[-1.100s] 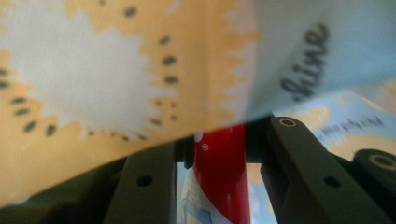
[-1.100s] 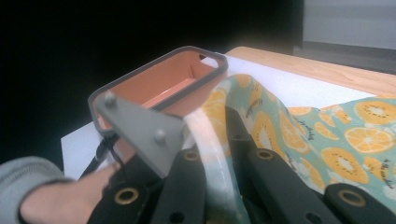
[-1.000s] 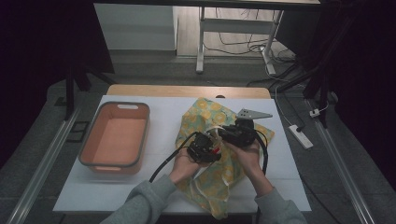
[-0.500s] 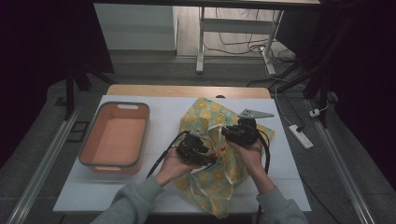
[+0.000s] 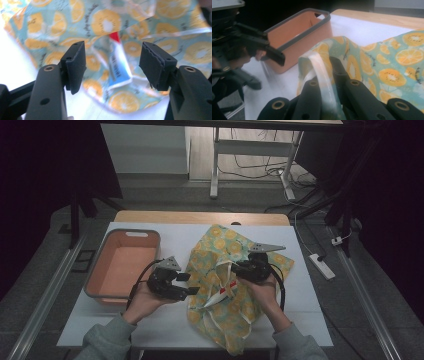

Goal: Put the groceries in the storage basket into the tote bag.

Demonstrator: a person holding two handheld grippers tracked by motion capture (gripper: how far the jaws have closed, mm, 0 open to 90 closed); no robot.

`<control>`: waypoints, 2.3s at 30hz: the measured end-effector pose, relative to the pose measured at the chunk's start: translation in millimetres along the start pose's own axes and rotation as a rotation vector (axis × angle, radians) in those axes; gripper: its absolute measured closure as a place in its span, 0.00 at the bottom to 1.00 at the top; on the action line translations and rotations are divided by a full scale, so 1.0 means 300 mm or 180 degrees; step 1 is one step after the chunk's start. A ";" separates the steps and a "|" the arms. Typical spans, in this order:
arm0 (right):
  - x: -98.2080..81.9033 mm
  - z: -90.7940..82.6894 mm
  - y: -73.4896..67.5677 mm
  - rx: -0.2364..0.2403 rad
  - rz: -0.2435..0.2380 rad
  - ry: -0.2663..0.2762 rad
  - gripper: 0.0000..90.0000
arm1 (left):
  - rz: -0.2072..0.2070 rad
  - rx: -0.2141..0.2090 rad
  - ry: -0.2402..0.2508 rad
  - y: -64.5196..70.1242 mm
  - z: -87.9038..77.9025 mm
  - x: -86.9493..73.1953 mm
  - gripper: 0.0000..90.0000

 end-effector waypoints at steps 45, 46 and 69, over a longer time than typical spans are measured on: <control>-0.069 -0.122 0.070 -0.0290 0.0020 -0.0118 0.93 | -0.0493 -0.0390 0.0051 -0.014 -0.201 -0.150 0.99; -0.077 -0.117 0.070 -0.0274 0.0030 -0.0154 0.92 | -0.0522 -0.0388 0.0023 -0.018 -0.193 -0.163 0.99; -0.175 -0.374 -0.219 -0.0474 -0.0687 -0.0475 0.22 | 0.0242 0.0205 -0.0315 0.027 -0.017 -0.154 0.31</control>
Point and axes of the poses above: each handheld gripper's, and its own axes: z roughly forward along the jaws, x roughly out of its top, y roughly to its right, the point moved 8 cm from there along z, roughly forward along the jaws, and after that the axes turned 15 degrees about y, right-handed, at the moved point
